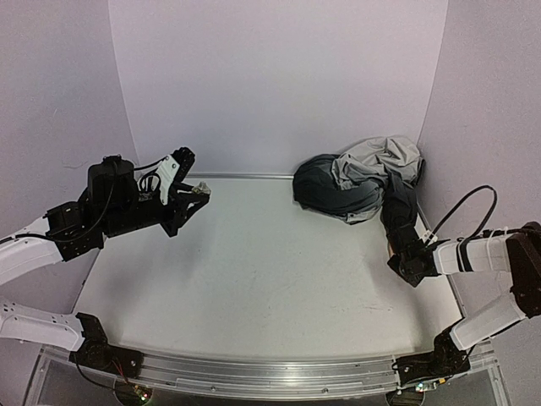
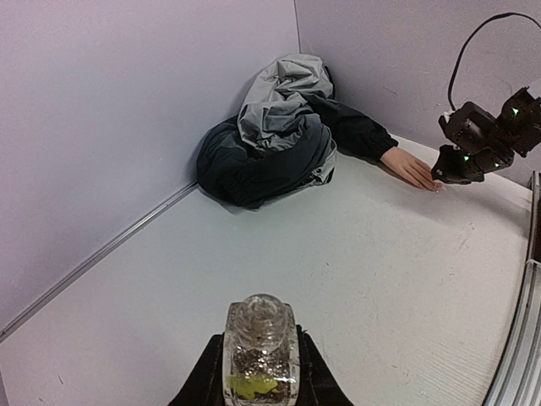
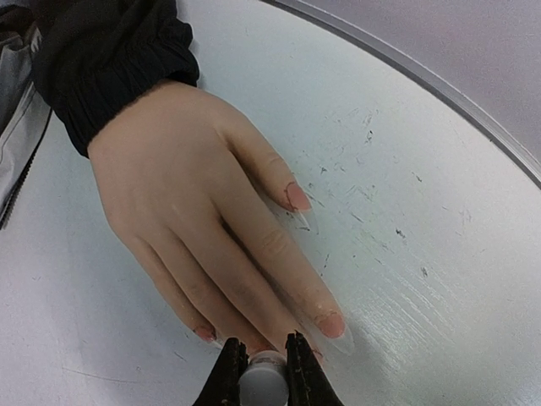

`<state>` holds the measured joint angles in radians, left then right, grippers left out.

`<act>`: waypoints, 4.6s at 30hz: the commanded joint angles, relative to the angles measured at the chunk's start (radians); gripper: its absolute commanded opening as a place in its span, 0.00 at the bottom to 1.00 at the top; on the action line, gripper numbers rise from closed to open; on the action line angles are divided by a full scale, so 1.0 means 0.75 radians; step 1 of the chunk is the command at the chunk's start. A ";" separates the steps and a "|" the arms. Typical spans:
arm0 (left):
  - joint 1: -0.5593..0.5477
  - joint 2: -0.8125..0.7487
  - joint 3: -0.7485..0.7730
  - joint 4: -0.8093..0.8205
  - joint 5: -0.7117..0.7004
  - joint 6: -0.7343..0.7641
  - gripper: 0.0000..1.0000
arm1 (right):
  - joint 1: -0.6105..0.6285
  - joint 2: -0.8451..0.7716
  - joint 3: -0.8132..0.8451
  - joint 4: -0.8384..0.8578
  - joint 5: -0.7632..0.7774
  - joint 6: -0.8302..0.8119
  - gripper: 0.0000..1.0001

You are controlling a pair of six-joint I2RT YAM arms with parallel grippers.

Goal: Paint the nails

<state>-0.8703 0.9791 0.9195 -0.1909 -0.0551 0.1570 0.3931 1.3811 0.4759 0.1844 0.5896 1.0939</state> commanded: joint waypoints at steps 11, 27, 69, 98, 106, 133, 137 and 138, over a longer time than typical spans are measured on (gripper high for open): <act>0.006 -0.033 0.007 0.065 0.012 -0.009 0.00 | -0.006 -0.036 0.030 -0.112 -0.008 0.022 0.00; 0.006 -0.031 0.007 0.064 0.013 -0.011 0.00 | -0.007 -0.122 0.014 -0.043 0.040 -0.036 0.00; 0.005 -0.035 0.006 0.062 0.005 -0.005 0.00 | -0.016 -0.015 0.040 -0.029 0.034 -0.039 0.00; 0.005 -0.033 0.009 0.060 0.020 -0.010 0.00 | -0.015 -0.062 0.023 -0.112 -0.015 -0.004 0.00; 0.006 -0.032 0.008 0.060 0.020 -0.011 0.00 | -0.015 -0.167 -0.031 -0.080 0.009 -0.003 0.00; 0.005 -0.041 0.005 0.058 0.010 -0.005 0.00 | -0.031 -0.033 0.012 0.000 0.030 -0.031 0.00; 0.005 -0.041 0.005 0.058 0.010 -0.005 0.00 | -0.033 -0.019 0.019 -0.002 0.014 -0.032 0.00; 0.006 -0.043 0.004 0.057 0.010 -0.004 0.00 | -0.034 -0.022 0.018 -0.004 0.008 -0.031 0.00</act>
<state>-0.8700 0.9752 0.9195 -0.1909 -0.0532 0.1566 0.3737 1.3563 0.4610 0.2035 0.5797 1.0775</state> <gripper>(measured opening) 0.212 0.144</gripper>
